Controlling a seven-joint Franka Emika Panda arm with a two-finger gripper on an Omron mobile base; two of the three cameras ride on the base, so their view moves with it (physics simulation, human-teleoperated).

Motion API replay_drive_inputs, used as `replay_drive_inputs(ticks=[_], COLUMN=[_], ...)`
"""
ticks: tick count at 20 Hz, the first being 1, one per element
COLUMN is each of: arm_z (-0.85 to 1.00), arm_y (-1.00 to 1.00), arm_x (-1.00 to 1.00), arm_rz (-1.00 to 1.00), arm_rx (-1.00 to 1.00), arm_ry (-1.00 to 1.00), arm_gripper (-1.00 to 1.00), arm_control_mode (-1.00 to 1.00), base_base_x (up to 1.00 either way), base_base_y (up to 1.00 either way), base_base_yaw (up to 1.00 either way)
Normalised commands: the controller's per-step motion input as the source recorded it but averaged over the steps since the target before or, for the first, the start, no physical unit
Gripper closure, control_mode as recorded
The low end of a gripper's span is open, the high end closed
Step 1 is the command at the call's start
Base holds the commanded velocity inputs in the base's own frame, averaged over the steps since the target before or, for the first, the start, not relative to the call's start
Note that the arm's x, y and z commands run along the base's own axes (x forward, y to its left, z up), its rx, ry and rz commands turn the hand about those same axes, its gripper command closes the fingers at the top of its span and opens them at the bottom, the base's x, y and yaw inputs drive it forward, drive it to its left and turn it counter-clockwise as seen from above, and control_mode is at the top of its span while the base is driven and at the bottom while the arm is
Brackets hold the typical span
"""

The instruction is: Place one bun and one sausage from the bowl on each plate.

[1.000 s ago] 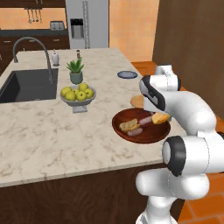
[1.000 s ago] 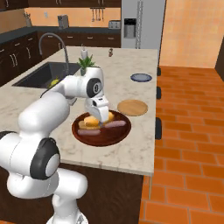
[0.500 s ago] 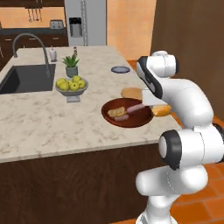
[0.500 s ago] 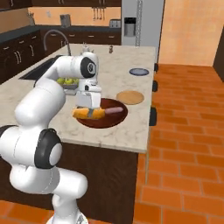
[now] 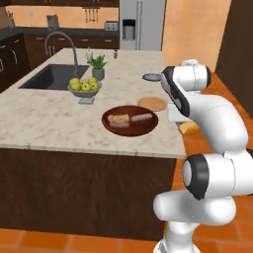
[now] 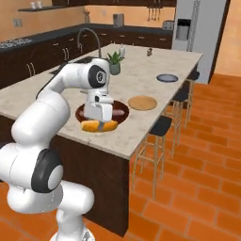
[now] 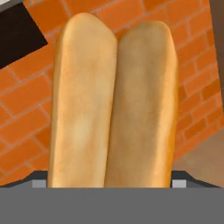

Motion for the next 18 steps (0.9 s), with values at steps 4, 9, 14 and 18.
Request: replay_drive_inputs(ticks=[4,9,14,18], arm_z=[0.0,0.0,0.0,0.0], arm_y=[0.0,0.0,0.0,0.0], arm_x=[0.0,0.0,0.0,0.0], arm_rz=[0.0,0.0,0.0,0.0], arm_rx=[0.0,0.0,0.0,0.0], arm_ry=[0.0,0.0,0.0,0.0], arm_gripper=[1.0,1.0,1.0,1.0], arm_control_mode=[1.0,1.0,1.0,1.0], base_base_x=[0.0,0.0,0.06,0.11], base_base_y=[-0.93,-0.96,-0.84,-0.87], base_base_yaw=[0.55,0.56,0.59,0.57])
